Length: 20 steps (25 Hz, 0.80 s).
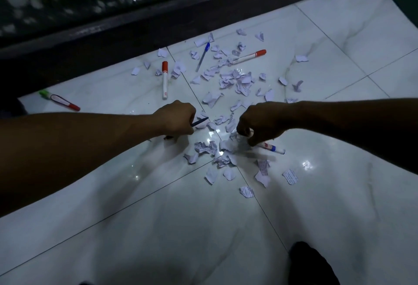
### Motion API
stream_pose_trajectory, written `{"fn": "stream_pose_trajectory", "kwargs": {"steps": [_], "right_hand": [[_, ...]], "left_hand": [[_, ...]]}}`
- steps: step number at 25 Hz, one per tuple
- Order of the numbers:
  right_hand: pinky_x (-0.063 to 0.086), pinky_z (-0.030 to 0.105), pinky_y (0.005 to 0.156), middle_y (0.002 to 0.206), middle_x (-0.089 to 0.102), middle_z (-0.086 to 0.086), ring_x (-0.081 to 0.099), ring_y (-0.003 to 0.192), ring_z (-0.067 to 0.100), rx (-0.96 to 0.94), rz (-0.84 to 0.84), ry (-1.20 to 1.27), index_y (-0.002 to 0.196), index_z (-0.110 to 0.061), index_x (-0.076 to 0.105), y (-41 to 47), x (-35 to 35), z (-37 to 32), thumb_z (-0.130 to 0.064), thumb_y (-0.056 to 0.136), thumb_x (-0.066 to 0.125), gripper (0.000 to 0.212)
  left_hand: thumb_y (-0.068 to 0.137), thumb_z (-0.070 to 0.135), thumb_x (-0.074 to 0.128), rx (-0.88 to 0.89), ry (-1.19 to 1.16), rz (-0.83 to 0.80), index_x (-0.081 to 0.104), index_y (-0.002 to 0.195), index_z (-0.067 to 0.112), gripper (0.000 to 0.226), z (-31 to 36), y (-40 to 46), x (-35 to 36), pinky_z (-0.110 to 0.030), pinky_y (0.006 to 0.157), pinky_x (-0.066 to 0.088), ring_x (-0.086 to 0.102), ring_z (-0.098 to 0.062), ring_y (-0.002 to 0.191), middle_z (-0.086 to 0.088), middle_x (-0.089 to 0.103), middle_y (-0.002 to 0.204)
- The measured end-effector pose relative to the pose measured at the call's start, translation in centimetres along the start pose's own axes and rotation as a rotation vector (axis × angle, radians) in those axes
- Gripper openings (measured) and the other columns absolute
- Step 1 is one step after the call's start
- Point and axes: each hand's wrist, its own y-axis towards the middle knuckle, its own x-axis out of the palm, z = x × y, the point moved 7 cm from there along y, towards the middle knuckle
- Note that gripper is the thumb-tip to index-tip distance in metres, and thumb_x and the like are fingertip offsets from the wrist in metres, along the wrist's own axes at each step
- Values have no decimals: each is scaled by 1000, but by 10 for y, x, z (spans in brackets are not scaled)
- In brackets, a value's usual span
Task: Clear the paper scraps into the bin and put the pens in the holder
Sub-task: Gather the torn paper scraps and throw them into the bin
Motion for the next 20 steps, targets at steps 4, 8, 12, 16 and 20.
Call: {"fn": "stream_pose_trajectory", "kwargs": {"steps": [4,8,12,16,20], "right_hand": [[51,36,76,93,72,-1,64,87,20,59,189,234,87,-20,69,-2,-61,4,-37,89,67,17],[39,22,57,73,65,-13,59,64,7,139,294,421,70,-30,62,15,-107,-6,-31,90,67,20],[49,23,56,78,76,-4,65,53,9,153,358,641,82,-13,71,61,-139,-34,-26,89,66,16],[48,21,49,82,76,3,66,60,14,121,351,776,86,-9,70,119,-162,-70,-24,92,64,17],[49,23,50,83,76,7,67,63,16,109,359,938,85,-7,70,174,-181,-99,-25,94,64,21]], "left_hand": [[81,20,73,-79,-182,95,66,89,11,15,-18,-19,-31,-35,79,57,65,-25,87,-10,69,92],[81,15,69,-198,-352,153,66,90,6,13,-52,-44,-50,-36,74,60,71,-26,81,-11,69,92],[81,15,67,-337,-458,224,66,92,7,13,-107,-68,-54,-40,77,62,72,-28,82,-12,70,92],[80,13,69,-474,-530,325,68,92,8,13,-165,-85,-54,-38,76,60,70,-29,89,-12,71,96],[81,8,66,-587,-580,392,64,96,8,15,-215,-97,-42,-35,69,55,69,-37,94,-18,70,97]]}}
